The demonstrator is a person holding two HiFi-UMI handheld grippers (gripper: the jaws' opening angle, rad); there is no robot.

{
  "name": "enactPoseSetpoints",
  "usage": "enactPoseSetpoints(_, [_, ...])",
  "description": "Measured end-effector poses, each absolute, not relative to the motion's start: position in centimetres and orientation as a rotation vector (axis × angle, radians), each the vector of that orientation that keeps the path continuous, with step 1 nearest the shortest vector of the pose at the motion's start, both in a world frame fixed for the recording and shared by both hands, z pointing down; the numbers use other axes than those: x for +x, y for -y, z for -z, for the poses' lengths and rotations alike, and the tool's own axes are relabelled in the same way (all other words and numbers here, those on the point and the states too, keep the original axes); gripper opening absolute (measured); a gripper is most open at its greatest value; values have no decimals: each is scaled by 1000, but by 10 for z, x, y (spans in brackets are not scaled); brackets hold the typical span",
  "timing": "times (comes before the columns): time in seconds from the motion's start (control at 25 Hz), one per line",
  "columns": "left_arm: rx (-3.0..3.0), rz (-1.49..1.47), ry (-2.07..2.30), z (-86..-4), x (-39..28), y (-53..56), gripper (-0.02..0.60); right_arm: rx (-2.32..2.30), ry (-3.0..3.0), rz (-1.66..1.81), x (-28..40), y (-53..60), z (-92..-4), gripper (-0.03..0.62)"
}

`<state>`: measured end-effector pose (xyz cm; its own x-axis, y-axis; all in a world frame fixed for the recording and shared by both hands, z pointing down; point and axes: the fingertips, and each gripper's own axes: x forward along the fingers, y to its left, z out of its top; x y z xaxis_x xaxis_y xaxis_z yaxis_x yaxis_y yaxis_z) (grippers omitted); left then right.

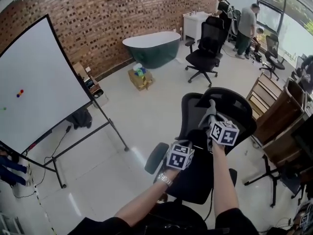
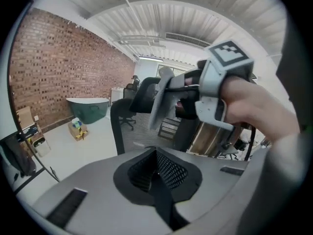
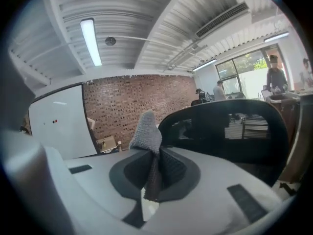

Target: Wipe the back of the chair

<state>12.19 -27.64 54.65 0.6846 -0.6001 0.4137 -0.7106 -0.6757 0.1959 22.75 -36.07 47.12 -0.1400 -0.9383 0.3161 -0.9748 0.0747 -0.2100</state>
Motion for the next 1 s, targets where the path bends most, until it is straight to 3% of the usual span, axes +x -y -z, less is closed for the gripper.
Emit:
enactPoseSetpoints(0.32, [2541, -437, 1076, -542, 123, 296, 2, 2087, 2000, -576, 279, 417, -483, 15])
enactPoseSetpoints(0.76, [2578, -431, 939, -550, 180, 281, 2, 2392, 1660, -558, 442, 309, -479, 15])
enactPoseSetpoints(0.88, [2581, -433, 924, -552, 188, 275, 2, 2436, 1627, -541, 457, 290, -469, 15])
enactPoseSetpoints(1.0, [2572, -442, 936, -556, 186, 274, 2, 2402, 1705, -541, 429, 300, -469, 15])
